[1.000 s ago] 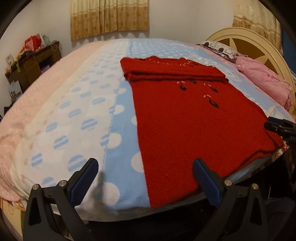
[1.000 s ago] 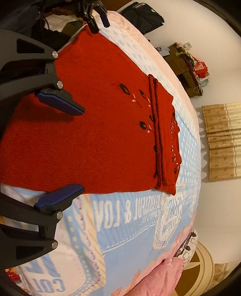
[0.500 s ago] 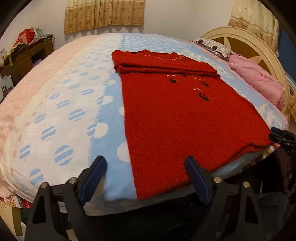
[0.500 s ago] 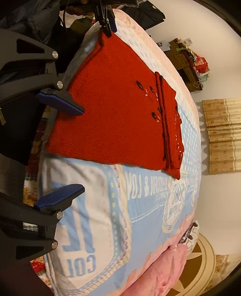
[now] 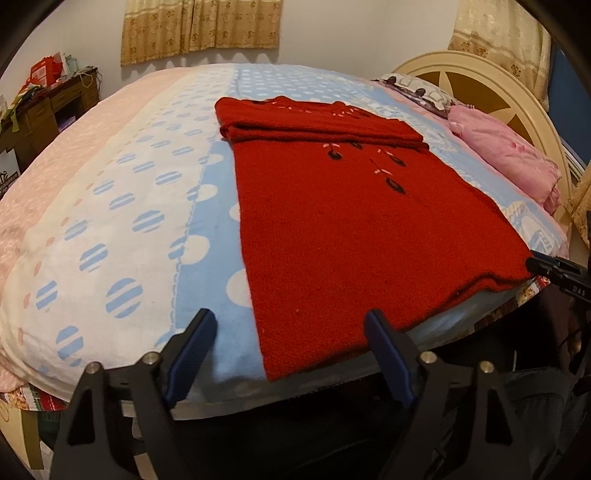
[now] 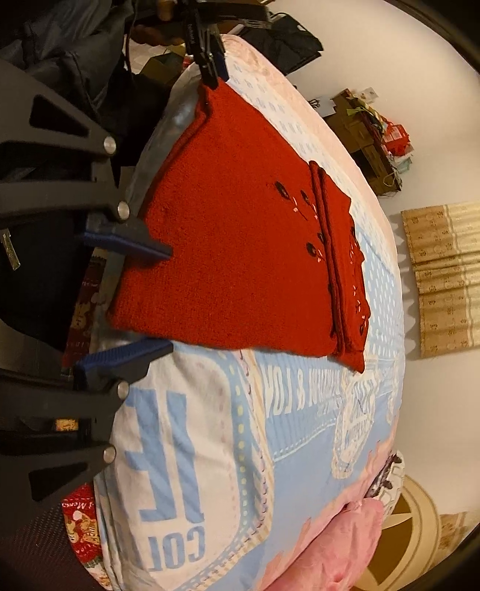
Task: Fold small clothes
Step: 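Grasp the hem with the right gripper while the left gripper grasps the hem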
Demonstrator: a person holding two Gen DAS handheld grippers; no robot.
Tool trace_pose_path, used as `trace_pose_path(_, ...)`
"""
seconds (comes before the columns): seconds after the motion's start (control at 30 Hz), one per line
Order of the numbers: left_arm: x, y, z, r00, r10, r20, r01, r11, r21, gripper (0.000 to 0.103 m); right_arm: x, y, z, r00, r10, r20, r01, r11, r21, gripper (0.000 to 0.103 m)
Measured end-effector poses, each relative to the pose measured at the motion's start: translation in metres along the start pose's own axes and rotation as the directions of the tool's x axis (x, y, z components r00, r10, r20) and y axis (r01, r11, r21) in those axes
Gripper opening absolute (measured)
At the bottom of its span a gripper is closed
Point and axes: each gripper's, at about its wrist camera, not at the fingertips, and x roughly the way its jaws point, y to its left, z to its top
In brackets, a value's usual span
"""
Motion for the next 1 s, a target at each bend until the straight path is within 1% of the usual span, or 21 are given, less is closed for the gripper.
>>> trace_pose_path(0.13, -0.004, 0.001, -0.001, 1.0, -0.018, -0.006, 0.018, 1.0, -0.007, 0.075, -0.001, 0.002, -0.001, 1.0, 0.016, -0.009, -0.016, 1.0, -0.002, 0.04)
trace_pose_path(0.2, -0.003, 0.0, -0.001, 1.0, -0.018, -0.008, 0.018, 1.0, -0.01, 0.075, -0.001, 0.001, -0.002, 1.0, 0.018, -0.012, -0.018, 1.0, -0.003, 0.04)
trace_pose_path(0.23, -0.003, -0.001, -0.001, 1.0, -0.019, -0.007, 0.019, 1.0, -0.007, 0.071, 0.0, 0.001, -0.002, 1.0, 0.017, -0.012, -0.017, 1.0, -0.005, 0.04)
trace_pose_path(0.27, -0.002, -0.001, -0.001, 1.0, -0.027, -0.008, 0.027, 1.0, 0.003, 0.064, 0.0, 0.001, -0.002, 1.0, 0.016, -0.012, -0.017, 1.0, -0.01, 0.04)
trace_pose_path(0.3, -0.002, -0.003, -0.001, 1.0, -0.028, -0.011, 0.028, 0.999, 0.015, 0.063, 0.0, 0.001, -0.002, 1.0, 0.017, -0.014, -0.017, 1.0, -0.013, 0.04)
trace_pose_path(0.4, -0.002, -0.005, -0.001, 1.0, -0.025, -0.019, 0.025, 0.999, 0.026, 0.062, 0.0, 0.002, -0.002, 1.0, 0.014, -0.02, -0.015, 1.0, -0.02, 0.039)
trace_pose_path(0.47, -0.001, -0.002, -0.001, 0.999, -0.035, -0.027, 0.035, 0.999, 0.013, 0.06, -0.001, 0.001, -0.002, 1.0, 0.016, -0.022, -0.016, 1.0, -0.014, 0.036)
trace_pose_path(0.5, -0.002, -0.002, -0.001, 0.999, -0.039, -0.029, 0.04, 0.999, 0.011, 0.059, -0.001, 0.0, -0.003, 0.999, 0.023, -0.023, -0.023, 1.0, -0.008, 0.033)
trace_pose_path(0.53, -0.003, -0.003, -0.002, 0.998, -0.046, -0.03, 0.047, 0.999, 0.011, 0.055, -0.001, -0.001, -0.003, 0.999, 0.033, -0.023, -0.033, 0.999, 0.001, 0.027)
trace_pose_path(0.6, -0.004, -0.004, -0.003, 0.998, -0.049, -0.028, 0.05, 0.999, 0.018, 0.048, 0.001, -0.001, -0.004, 0.998, 0.061, -0.031, -0.061, 0.998, 0.012, 0.02)
trace_pose_path(0.63, -0.005, -0.005, -0.004, 0.998, -0.056, -0.026, 0.057, 0.998, 0.021, 0.034, 0.002, -0.001, -0.005, 0.997, 0.064, -0.031, -0.064, 0.998, 0.01, 0.018)
trace_pose_path(0.67, -0.008, -0.006, -0.004, 0.997, -0.068, -0.02, 0.068, 0.997, 0.024, 0.014, 0.002, -0.001, -0.006, 0.998, 0.063, -0.021, -0.063, 0.998, 0.004, 0.016)
trace_pose_path(0.7, -0.01, -0.006, -0.003, 0.997, -0.074, -0.014, 0.074, 0.997, 0.025, 0.014, 0.001, -0.001, -0.006, 0.997, 0.071, -0.015, -0.071, 0.997, 0.008, 0.01)
trace_pose_path(0.73, -0.011, -0.004, -0.002, 0.997, -0.083, -0.007, 0.083, 0.996, 0.016, 0.013, -0.002, -0.004, -0.005, 0.996, 0.089, -0.001, -0.089, 0.996, 0.024, 0.009)
trace_pose_path(0.8, -0.016, 0.005, 0.001, 0.992, -0.124, 0.024, 0.125, 0.992, -0.026, 0.012, -0.011, -0.012, -0.002, 0.988, 0.144, 0.05, -0.147, 0.987, 0.065, 0.008)
trace_pose_path(0.83, -0.018, 0.007, 0.002, 0.991, -0.129, 0.034, 0.13, 0.991, -0.037, 0.012, -0.017, -0.017, 0.0, 0.98, 0.184, 0.078, -0.19, 0.978, 0.087, 0.008)
trace_pose_path(0.87, -0.021, 0.011, 0.004, 0.988, -0.143, 0.058, 0.146, 0.987, -0.059, 0.012, -0.02, -0.019, 0.001, 0.974, 0.206, 0.095, -0.215, 0.972, 0.098, 0.008)
trace_pose_path(0.93, -0.027, 0.016, 0.007, 0.981, -0.165, 0.099, 0.173, 0.982, -0.081, 0.011, -0.025, -0.021, 0.004, 0.965, 0.227, 0.13, -0.242, 0.963, 0.115, 0.008)
trace_pose_path(0.97, -0.031, 0.017, 0.009, 0.977, -0.176, 0.121, 0.187, 0.979, -0.084, 0.009, -0.025, -0.02, 0.005, 0.965, 0.224, 0.136, -0.239, 0.964, 0.115, 0.008)
trace_pose_path(1.0, -0.033, 0.016, 0.01, 0.974, -0.181, 0.134, 0.193, 0.978, -0.079, 0.009, -0.025, -0.019, 0.006, 0.966, 0.217, 0.139, -0.233, 0.966, 0.113, 0.008)
